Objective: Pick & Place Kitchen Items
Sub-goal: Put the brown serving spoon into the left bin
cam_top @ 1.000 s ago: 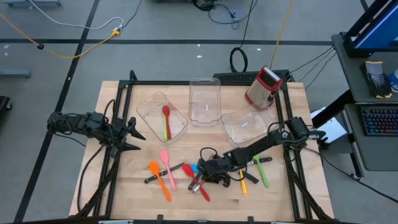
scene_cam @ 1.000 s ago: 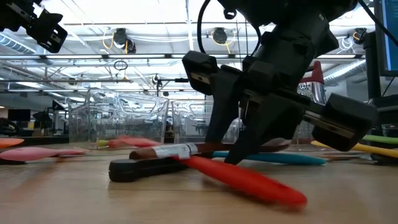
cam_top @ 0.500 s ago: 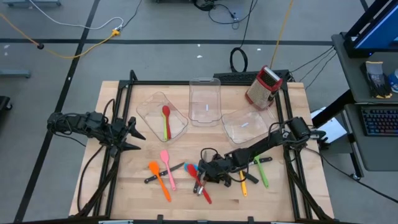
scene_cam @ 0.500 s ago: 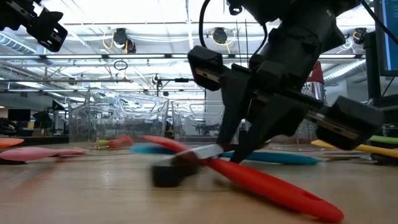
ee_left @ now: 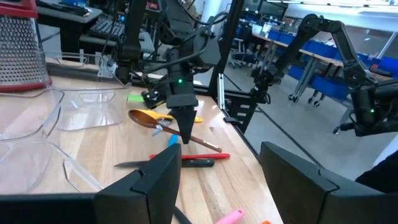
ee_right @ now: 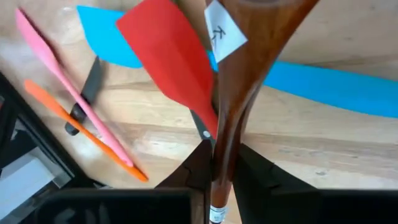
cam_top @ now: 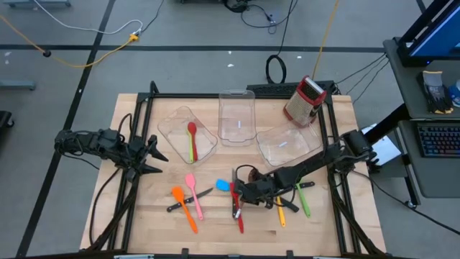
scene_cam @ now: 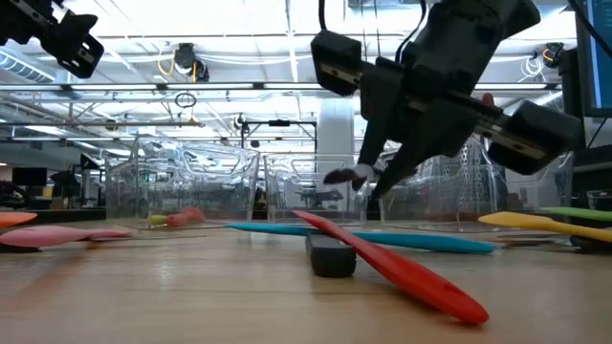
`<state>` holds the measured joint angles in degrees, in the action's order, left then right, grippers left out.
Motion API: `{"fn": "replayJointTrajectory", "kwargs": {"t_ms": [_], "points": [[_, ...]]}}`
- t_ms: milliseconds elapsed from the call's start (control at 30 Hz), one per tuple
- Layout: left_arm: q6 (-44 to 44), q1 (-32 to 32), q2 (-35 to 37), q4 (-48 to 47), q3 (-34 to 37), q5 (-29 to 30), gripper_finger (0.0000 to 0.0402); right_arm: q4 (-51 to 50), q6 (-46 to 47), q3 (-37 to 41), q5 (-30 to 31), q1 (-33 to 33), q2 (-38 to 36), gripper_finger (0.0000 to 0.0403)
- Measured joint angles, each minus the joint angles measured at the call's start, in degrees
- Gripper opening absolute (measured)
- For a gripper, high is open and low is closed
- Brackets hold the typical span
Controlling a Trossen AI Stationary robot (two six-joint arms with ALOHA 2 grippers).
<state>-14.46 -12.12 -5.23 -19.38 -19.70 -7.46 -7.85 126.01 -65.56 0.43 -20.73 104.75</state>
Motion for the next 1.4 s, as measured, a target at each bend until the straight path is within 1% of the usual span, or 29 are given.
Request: {"fn": "replayJointTrajectory", "kwargs": {"t_ms": [133,233,467,600,733,767,800,900,1000,1067,1133,1200,1333,1400], "points": [[-1.9,0.0,0.0,0.0,0.0,0.0,0.0225,0.6,-2.5,0.0,1.1,0.0,-0.1,0.0031],[-3.8,0.0,0.0,0.0,0.0,0.0,0.0225,3.6,-5.2,0.0,1.6,0.0,-0.1,0.0031],[-5.3,0.0,0.0,0.6,0.0,0.0,0.0225,10.8,-12.2,-0.1,7.2,0.0,-0.1,0.0031],[-5.4,0.0,0.0,3.6,0.0,0.0,0.0225,15.2,-17.7,-0.1,10.1,0.4,-0.1,0.0031],[-5.9,0.0,-0.2,8.3,0.0,0.2,0.0225,18.1,-24.7,-0.1,10.0,1.9,-0.1,0.0031],[-6.8,0.0,-0.7,9.7,0.0,1.1,0.0225,18.8,-26.7,-0.1,9.8,2.5,-0.1,0.0031],[-7.8,0.0,-1.3,10.7,0.0,2.3,0.0225,19.6,-28.8,-0.1,9.1,3.2,-0.1,0.0031],[-11.5,0.0,-4.7,13.5,0.0,7.4,0.0225,22.0,-35.6,-0.1,4.4,5.9,-0.1,0.0031],[-15.3,0.0,-10.1,15.4,0.0,13.4,0.0225,24.2,-43.1,-0.1,-0.9,9.1,-0.1,0.0031],[-18.1,0.0,-14.5,17.4,0.0,16.4,0.0225,25.7,-47.4,-0.1,-4.5,11.4,-0.1,0.0031],[-21.3,0.0,-19.1,20.9,0.0,17.8,0.0225,28.1,-50.8,-0.1,-7.7,13.3,-0.1,0.0031],[-24.0,0.0,-24.0,25.7,0.0,18.0,0.0225,30.9,-53.5,-0.1,-11.0,15.1,-0.1,0.0031],[-28.6,0.0,-33.2,35.7,0.0,17.9,0.0225,34.0,-57.5,-0.2,-15.7,17.5,-0.2,0.0031],[-31.2,0.0,-37.3,40.6,0.0,17.9,0.0225,34.9,-58.4,-0.2,-17.1,18.4,-0.2,0.0031]]}}
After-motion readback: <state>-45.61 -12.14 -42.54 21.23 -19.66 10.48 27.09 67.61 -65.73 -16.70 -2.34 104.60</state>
